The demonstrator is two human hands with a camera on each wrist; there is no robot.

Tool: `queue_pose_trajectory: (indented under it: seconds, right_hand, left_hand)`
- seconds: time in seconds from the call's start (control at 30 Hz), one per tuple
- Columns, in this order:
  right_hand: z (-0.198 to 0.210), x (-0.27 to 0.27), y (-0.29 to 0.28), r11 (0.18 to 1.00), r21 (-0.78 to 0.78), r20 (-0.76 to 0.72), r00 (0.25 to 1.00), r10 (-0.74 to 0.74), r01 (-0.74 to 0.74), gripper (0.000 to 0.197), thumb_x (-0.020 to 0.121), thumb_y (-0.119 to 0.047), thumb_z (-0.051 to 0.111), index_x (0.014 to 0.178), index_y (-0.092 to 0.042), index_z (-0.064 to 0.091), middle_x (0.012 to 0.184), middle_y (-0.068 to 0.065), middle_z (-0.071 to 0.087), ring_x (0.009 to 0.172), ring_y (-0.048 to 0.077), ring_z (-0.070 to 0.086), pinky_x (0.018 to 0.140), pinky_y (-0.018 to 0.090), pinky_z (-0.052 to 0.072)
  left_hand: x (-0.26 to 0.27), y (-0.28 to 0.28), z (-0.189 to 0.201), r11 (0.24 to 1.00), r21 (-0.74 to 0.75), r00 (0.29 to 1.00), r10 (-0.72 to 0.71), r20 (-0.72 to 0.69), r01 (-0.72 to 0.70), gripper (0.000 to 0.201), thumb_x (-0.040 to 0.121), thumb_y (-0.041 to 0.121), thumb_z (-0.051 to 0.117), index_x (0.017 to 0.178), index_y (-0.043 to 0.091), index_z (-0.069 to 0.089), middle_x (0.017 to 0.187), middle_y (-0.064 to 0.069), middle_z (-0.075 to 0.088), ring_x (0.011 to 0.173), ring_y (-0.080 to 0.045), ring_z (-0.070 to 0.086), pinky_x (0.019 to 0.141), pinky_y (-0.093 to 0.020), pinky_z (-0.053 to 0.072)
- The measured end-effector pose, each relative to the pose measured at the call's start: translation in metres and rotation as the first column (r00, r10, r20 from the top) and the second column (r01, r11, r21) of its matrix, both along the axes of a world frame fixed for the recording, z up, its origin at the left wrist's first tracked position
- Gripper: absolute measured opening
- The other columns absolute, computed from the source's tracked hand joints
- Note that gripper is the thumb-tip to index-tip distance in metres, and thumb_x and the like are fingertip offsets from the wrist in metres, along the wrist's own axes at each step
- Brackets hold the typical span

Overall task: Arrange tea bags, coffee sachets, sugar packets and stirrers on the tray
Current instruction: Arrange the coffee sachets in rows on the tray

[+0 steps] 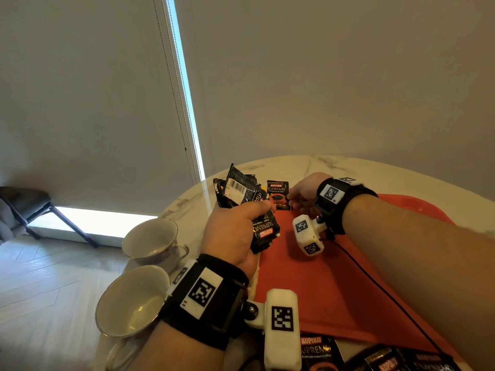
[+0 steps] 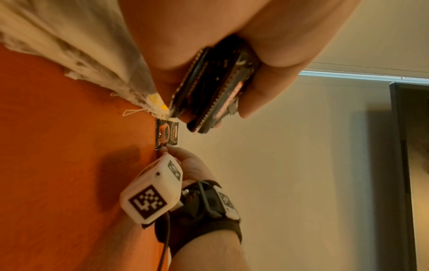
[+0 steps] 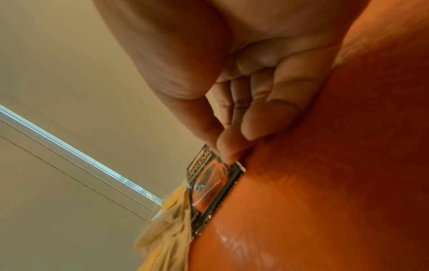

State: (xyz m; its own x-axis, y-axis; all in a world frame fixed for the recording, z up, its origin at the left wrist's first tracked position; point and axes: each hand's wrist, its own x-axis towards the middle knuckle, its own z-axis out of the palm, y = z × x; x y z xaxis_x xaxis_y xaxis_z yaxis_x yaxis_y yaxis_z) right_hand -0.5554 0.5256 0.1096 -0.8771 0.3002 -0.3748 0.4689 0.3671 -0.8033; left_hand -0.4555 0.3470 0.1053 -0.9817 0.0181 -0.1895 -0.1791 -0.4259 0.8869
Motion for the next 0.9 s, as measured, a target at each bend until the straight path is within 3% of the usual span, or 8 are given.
queue_pose_trajectory:
  seconds: [0.27, 0.4, 0.43, 0.5, 0.6, 0.67, 0.83, 0.9]
  right_hand:
    - [0.006, 0.007, 0.000, 0.998, -0.062, -0.046, 0.999, -0.024, 0.021, 0.018, 0.097, -0.005, 0.061, 0.081, 0.000, 0.066, 0.066, 0.011, 0.063, 0.036, 0.014, 0.055, 0.035, 0.018, 0.041]
    - [0.025, 0.026, 0.000, 0.968, -0.251, -0.191, 0.980, -0.050, 0.001, 0.022, 0.097, -0.029, 0.066, 0.083, -0.012, 0.063, 0.062, -0.001, 0.055, 0.045, 0.010, 0.046, 0.046, 0.022, 0.036]
    - [0.032, 0.037, -0.003, 0.955, -0.289, -0.241, 0.971, -0.009, -0.063, 0.025, 0.095, -0.037, 0.068, 0.086, -0.014, 0.067, 0.064, -0.004, 0.056, 0.049, 0.009, 0.045, 0.048, 0.024, 0.035]
    - [0.046, 0.064, -0.011, 0.902, -0.371, -0.312, 0.945, 0.102, -0.220, 0.032, 0.087, -0.047, 0.072, 0.093, -0.016, 0.070, 0.067, -0.006, 0.058, 0.052, 0.008, 0.047, 0.049, 0.024, 0.036]
    - [0.054, 0.091, -0.019, 0.875, -0.310, -0.423, 0.878, 0.223, -0.371, 0.036, 0.077, -0.038, 0.081, 0.103, -0.015, 0.070, 0.071, -0.007, 0.061, 0.054, 0.006, 0.049, 0.044, 0.020, 0.040]
    - [0.050, 0.097, -0.021, 0.901, -0.217, -0.483, 0.844, 0.235, -0.375, 0.034, 0.077, -0.025, 0.084, 0.106, -0.015, 0.070, 0.072, -0.006, 0.065, 0.052, 0.005, 0.051, 0.043, 0.020, 0.040]
    - [0.044, 0.096, -0.018, 0.865, -0.303, -0.510, 0.835, 0.208, -0.400, 0.028, 0.087, -0.009, 0.075, 0.112, -0.019, 0.069, 0.093, 0.013, 0.064, 0.063, 0.014, 0.051, 0.049, 0.025, 0.040]
    - [0.045, 0.095, -0.017, 0.864, -0.299, -0.526, 0.825, 0.206, -0.406, 0.025, 0.089, -0.004, 0.072, 0.110, -0.018, 0.069, 0.090, 0.010, 0.066, 0.061, 0.013, 0.052, 0.048, 0.023, 0.042]
  left_hand:
    - [0.000, 0.003, -0.002, 0.999, -0.035, 1.000, -0.019, 0.019, 0.020, 0.033, 0.087, 0.002, 0.075, 0.119, 0.003, 0.069, 0.097, -0.020, 0.078, 0.062, -0.024, 0.070, 0.056, -0.034, 0.052]
    - [0.003, 0.004, 0.002, 0.995, -0.020, 0.994, -0.094, 0.058, 0.096, 0.036, 0.083, -0.001, 0.076, 0.119, 0.001, 0.071, 0.090, -0.016, 0.078, 0.062, -0.026, 0.073, 0.050, -0.033, 0.055]
    - [0.004, 0.005, 0.004, 0.993, -0.009, 0.990, -0.116, 0.074, 0.117, 0.040, 0.081, -0.003, 0.078, 0.120, 0.001, 0.071, 0.093, -0.018, 0.078, 0.067, -0.028, 0.075, 0.055, -0.037, 0.059]
    - [0.007, 0.007, 0.008, 0.989, 0.010, 0.986, -0.147, 0.083, 0.146, 0.047, 0.076, -0.005, 0.079, 0.122, 0.001, 0.070, 0.102, -0.023, 0.078, 0.084, -0.038, 0.077, 0.078, -0.054, 0.063]
    - [0.013, 0.007, 0.014, 0.986, 0.027, 0.985, -0.167, 0.054, 0.166, 0.040, 0.078, -0.009, 0.077, 0.116, 0.001, 0.071, 0.104, -0.025, 0.076, 0.100, -0.046, 0.074, 0.098, -0.069, 0.053]
    - [0.018, 0.007, 0.018, 0.981, 0.042, 0.982, -0.188, 0.026, 0.187, 0.040, 0.077, -0.009, 0.076, 0.115, 0.003, 0.072, 0.103, -0.024, 0.075, 0.099, -0.044, 0.072, 0.100, -0.067, 0.053]
    - [0.017, 0.002, 0.022, 0.977, 0.125, 0.984, -0.179, 0.021, 0.175, 0.059, 0.069, 0.008, 0.084, 0.126, 0.005, 0.070, 0.115, -0.022, 0.076, 0.106, -0.041, 0.074, 0.102, -0.060, 0.055]
    - [0.016, 0.000, 0.022, 0.975, 0.147, 0.985, -0.169, 0.023, 0.164, 0.061, 0.074, 0.018, 0.088, 0.130, 0.005, 0.068, 0.118, -0.022, 0.075, 0.109, -0.043, 0.073, 0.104, -0.062, 0.053]
